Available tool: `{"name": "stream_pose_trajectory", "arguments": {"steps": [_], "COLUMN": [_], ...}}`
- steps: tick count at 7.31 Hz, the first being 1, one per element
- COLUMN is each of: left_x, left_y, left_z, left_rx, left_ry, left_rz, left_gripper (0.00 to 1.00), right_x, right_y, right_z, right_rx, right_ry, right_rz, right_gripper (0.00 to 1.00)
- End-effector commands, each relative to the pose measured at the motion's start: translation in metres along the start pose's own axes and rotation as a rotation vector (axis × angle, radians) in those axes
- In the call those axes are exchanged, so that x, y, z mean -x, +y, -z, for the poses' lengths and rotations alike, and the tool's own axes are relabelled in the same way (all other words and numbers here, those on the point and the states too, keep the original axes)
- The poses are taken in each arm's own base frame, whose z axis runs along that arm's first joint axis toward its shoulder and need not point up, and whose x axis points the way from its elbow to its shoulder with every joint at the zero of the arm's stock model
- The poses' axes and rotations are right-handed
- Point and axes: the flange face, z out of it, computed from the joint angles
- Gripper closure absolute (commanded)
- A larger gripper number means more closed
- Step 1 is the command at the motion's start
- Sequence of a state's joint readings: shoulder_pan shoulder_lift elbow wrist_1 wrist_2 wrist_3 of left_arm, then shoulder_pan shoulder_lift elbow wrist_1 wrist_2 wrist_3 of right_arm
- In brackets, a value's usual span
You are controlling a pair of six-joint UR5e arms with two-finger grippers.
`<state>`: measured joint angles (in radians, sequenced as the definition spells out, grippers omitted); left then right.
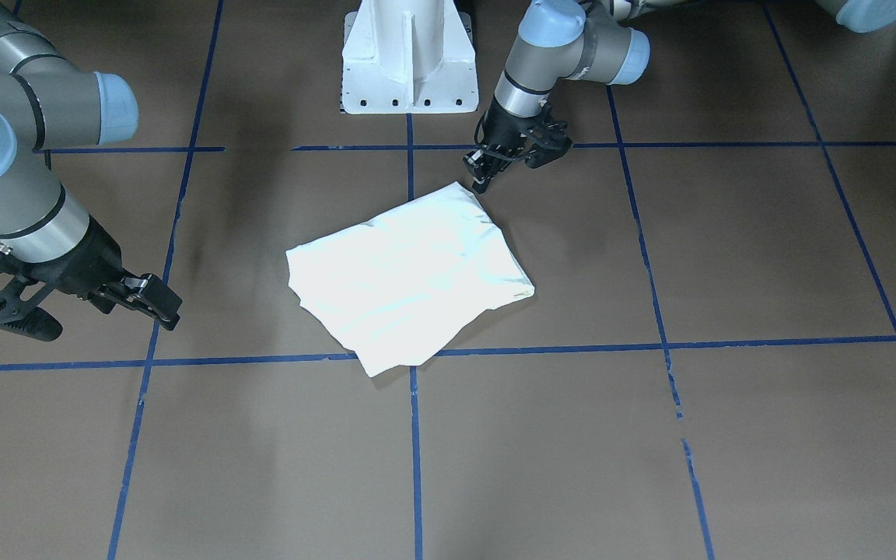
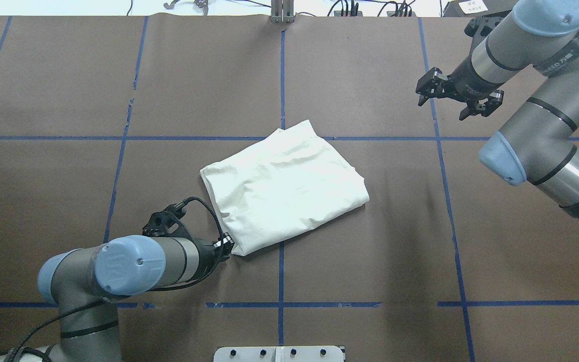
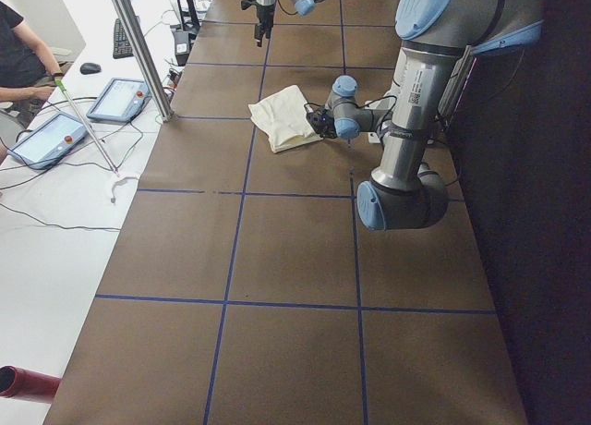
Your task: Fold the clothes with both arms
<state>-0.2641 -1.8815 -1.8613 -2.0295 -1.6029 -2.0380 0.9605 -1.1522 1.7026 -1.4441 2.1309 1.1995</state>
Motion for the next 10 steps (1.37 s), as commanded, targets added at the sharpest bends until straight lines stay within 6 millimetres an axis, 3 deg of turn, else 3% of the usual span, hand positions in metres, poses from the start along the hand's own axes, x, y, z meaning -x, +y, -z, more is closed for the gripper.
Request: {"name": "stream_pose_trajectory", "arguments": {"steps": [1,2,3,4,5,8,9,10], "left_x": [0.03,0.03,0.02,0.01,0.019,0.057,0.07,0.081], "left_y": [-0.016,-0.042,-0.085,-0.14,-0.193,-0.331,-0.369,-0.4], "left_z": [0.043,0.067,0.095,0.123,0.152,0.257,0.291,0.316], "left_rx": [0.007,-0.035,-0.078,-0.093,-0.105,-0.122,-0.145,-0.138], "left_ry": [0.002,0.001,0.0,-0.008,-0.026,-0.095,-0.161,-0.181], "left_rz": [-0.088,-0.194,-0.303,-0.401,-0.521,-0.819,-0.878,-0.891], "left_gripper": [1.0,1.0,1.0,1.0,1.0,1.0,0.93,0.58], "right_x": [-0.011,-0.04,-0.081,-0.119,-0.158,-0.276,-0.314,-0.344], "right_y": [0.005,0.017,0.023,0.029,0.028,-0.014,-0.036,-0.052], "right_z": [0.01,0.017,0.032,0.04,0.046,0.067,0.074,0.074], "right_rx": [-0.02,-0.022,-0.037,-0.041,-0.036,-0.03,-0.017,-0.007], "right_ry": [0.0,0.007,0.019,0.042,0.07,0.143,0.139,0.15], "right_rz": [0.001,-0.003,-0.014,0.031,0.118,0.319,0.359,0.4], "right_gripper": [0.0,0.0,0.0,0.0,0.0,0.0,0.0,0.0]}}
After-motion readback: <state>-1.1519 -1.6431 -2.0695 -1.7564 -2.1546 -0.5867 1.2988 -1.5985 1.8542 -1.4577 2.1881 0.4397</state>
